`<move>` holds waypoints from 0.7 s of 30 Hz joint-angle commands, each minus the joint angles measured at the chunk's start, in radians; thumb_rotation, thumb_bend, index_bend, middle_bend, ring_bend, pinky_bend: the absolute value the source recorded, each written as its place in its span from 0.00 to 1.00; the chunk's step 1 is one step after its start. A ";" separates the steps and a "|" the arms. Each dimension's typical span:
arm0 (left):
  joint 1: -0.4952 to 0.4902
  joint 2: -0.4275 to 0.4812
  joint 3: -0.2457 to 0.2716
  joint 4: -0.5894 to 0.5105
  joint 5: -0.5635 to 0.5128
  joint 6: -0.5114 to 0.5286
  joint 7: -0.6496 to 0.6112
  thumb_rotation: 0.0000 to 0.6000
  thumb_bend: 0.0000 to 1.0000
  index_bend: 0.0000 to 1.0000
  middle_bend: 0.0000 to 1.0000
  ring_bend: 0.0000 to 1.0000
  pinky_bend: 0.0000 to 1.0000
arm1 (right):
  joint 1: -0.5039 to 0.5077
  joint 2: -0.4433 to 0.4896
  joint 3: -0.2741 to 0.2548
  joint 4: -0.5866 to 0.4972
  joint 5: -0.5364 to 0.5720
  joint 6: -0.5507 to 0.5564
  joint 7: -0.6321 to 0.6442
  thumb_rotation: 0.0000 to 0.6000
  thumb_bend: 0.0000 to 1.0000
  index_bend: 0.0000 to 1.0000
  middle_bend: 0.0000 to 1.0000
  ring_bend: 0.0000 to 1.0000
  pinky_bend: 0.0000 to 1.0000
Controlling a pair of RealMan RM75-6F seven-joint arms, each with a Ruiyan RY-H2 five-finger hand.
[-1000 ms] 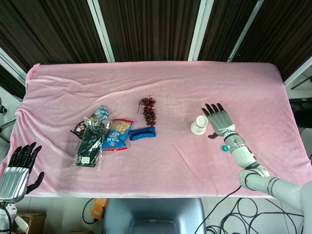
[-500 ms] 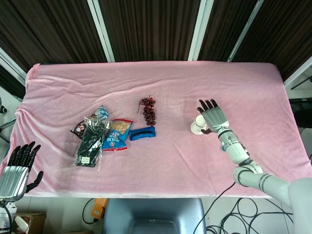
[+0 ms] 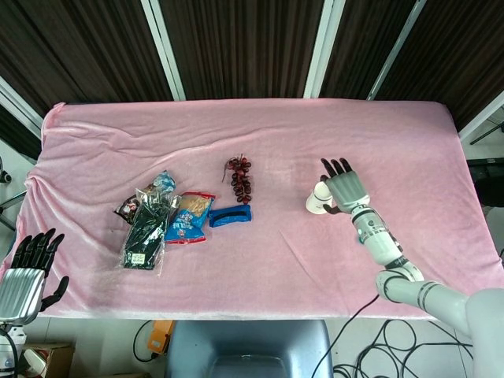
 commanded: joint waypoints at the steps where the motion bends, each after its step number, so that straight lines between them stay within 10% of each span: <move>1: 0.001 0.000 0.001 0.000 0.001 0.001 -0.001 1.00 0.40 0.00 0.00 0.00 0.05 | -0.054 0.086 -0.023 -0.118 -0.101 0.103 0.047 1.00 0.48 0.62 0.04 0.00 0.06; 9: 0.002 0.000 0.006 -0.004 0.011 0.005 0.002 1.00 0.40 0.00 0.00 0.00 0.05 | -0.229 0.240 -0.157 -0.282 -0.331 0.361 0.083 1.00 0.48 0.61 0.04 0.00 0.06; 21: 0.003 0.001 0.007 -0.007 0.013 0.005 0.002 1.00 0.40 0.00 0.00 0.00 0.05 | -0.375 0.171 -0.223 -0.084 -0.409 0.463 0.206 1.00 0.48 0.62 0.06 0.00 0.07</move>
